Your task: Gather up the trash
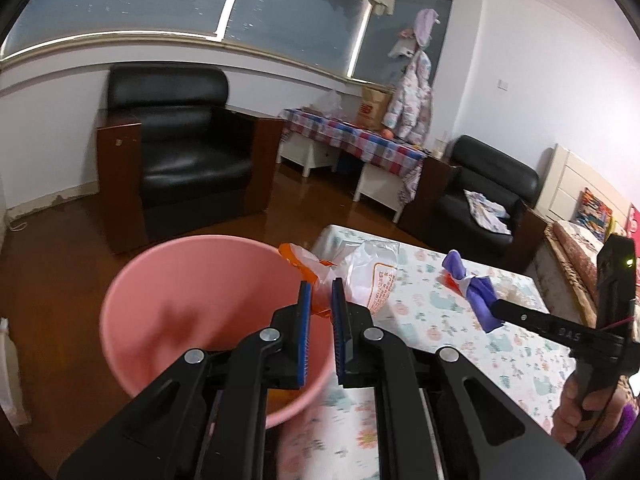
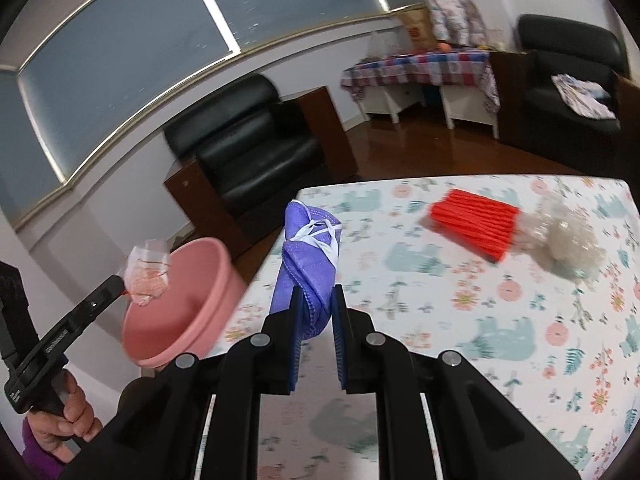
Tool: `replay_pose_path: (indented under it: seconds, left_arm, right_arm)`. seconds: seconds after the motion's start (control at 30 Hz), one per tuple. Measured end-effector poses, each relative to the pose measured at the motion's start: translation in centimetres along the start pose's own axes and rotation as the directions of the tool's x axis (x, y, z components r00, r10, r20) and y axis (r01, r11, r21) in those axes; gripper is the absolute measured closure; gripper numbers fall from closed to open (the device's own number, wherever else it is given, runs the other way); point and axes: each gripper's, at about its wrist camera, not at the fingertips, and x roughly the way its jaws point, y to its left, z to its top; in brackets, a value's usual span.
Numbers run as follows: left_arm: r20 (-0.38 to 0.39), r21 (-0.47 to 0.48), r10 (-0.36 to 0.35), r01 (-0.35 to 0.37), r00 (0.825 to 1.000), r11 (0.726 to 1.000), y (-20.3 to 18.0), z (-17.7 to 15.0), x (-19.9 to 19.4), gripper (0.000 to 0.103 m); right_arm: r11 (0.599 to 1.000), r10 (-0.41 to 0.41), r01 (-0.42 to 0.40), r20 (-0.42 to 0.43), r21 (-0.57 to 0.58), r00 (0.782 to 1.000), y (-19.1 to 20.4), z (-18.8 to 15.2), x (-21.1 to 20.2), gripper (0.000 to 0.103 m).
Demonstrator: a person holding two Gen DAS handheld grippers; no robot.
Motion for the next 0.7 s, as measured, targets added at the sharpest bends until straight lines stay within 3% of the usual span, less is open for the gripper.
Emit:
replay_pose_path:
  seconds: [0.37, 0.7]
  left_arm:
    - [-0.005, -0.075, 0.079, -0.079, 0.997, 0.994, 4.7, -0.7, -1.3, 0.094]
    - [-0.037, -0.099, 0.127, -0.13, 0.991, 0.987, 7.2, -1.5, -1.5, 0.094]
  right_arm:
    - [0.987, 0.108, -0.116, -0.08, -0.108, 0.991, 8.0, 0.7, 3.3, 0.09]
    - [0.971, 0.122, -0.151, -0.164, -0.183, 0.979, 12.8, -0.8, 7.2, 0.09]
